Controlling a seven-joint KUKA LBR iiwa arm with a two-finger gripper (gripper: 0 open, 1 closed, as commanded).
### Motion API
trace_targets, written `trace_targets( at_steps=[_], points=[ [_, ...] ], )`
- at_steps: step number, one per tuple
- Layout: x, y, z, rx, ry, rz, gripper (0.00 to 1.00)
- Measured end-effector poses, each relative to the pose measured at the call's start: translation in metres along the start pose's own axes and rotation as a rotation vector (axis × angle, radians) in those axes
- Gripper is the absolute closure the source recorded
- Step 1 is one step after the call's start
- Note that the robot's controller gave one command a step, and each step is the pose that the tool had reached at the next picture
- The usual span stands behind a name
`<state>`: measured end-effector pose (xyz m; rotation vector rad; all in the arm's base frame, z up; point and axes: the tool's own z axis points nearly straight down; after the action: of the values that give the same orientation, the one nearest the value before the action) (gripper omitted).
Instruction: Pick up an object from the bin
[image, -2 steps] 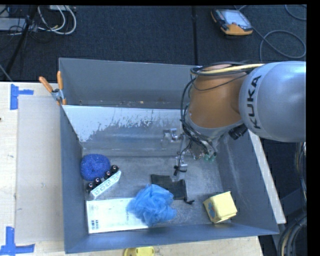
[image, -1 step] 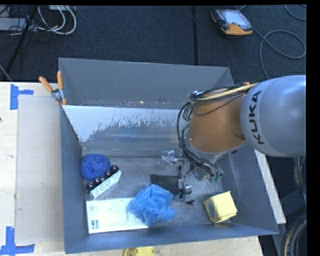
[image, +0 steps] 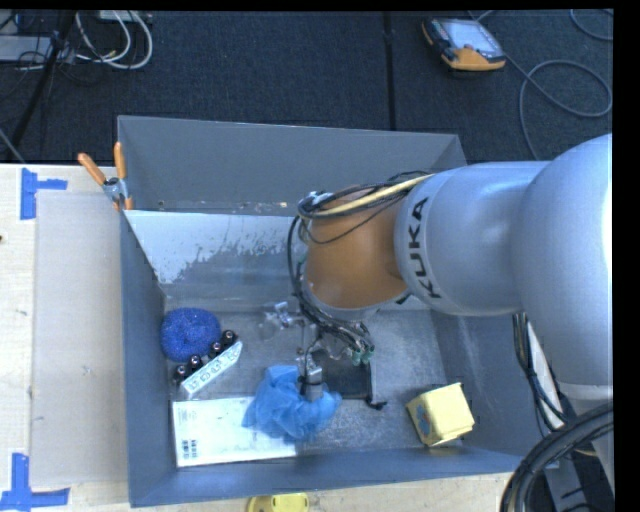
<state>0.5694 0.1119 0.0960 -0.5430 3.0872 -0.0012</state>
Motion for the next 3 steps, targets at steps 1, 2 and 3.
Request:
trace_targets(
  at_steps=[1, 2, 3],
  points=[
    [-0.006, 0.021, 0.024, -0.002, 0.0, -0.004, 0.0],
    [-0.003, 0.008, -0.007, -0.002, 0.008, -0.001, 0.0],
    [-0.011, 0.044, -0.017, 0.0, 0.004, -0.022, 0.0]
  ],
)
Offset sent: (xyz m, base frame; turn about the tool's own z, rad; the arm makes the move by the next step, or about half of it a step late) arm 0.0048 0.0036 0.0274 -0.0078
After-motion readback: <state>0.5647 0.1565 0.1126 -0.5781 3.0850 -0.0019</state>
